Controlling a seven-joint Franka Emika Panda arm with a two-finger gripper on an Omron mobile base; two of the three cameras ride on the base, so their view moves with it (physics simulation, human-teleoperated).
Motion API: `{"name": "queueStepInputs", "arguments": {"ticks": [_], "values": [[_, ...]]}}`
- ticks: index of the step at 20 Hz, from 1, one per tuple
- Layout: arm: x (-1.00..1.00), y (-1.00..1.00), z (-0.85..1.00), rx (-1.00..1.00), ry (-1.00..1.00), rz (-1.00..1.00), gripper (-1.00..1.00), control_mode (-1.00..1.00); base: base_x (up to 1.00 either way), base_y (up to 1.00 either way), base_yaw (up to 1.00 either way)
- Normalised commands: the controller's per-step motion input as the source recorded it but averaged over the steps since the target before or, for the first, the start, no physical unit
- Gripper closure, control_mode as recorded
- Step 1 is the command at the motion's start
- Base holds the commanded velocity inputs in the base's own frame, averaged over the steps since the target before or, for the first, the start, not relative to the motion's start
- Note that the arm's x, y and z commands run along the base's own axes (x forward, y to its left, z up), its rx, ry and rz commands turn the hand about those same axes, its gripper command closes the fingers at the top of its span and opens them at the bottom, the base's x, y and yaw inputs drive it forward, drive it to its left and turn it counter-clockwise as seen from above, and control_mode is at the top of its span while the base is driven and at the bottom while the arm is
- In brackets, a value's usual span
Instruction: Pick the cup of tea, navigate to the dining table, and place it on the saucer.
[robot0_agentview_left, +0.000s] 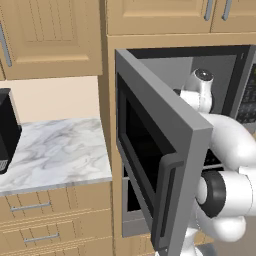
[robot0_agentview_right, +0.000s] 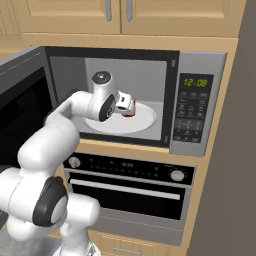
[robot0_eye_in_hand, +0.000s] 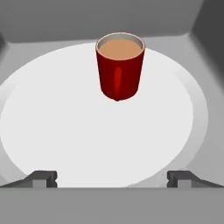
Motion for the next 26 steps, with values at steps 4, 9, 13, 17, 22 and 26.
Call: {"name": "queueStepInputs", "arguments": {"ticks": [4, 9, 13, 17, 22, 26], "values": [[0.45, 0.00, -0.15, 0.00, 0.00, 0.00, -1.00, -1.00, 0.00, 0.00, 0.00], [0.59, 0.00, -0.10, 0.00, 0.00, 0.00, -1.00, -1.00, 0.00, 0.00, 0.00], [0.46, 0.00, -0.06, 0.00, 0.00, 0.00, -1.00, -1.00, 0.00, 0.00, 0.00], [0.14, -0.01, -0.01, 0.00, 0.01, 0.00, -1.00, -1.00, 0.00, 0.00, 0.00], [0.01, -0.09, -0.12, 0.00, 0.04, 0.00, -1.00, -1.00, 0.00, 0.00, 0.00], [0.10, -0.17, -0.28, 0.00, 0.07, 0.00, -1.00, -1.00, 0.00, 0.00, 0.00]]}}
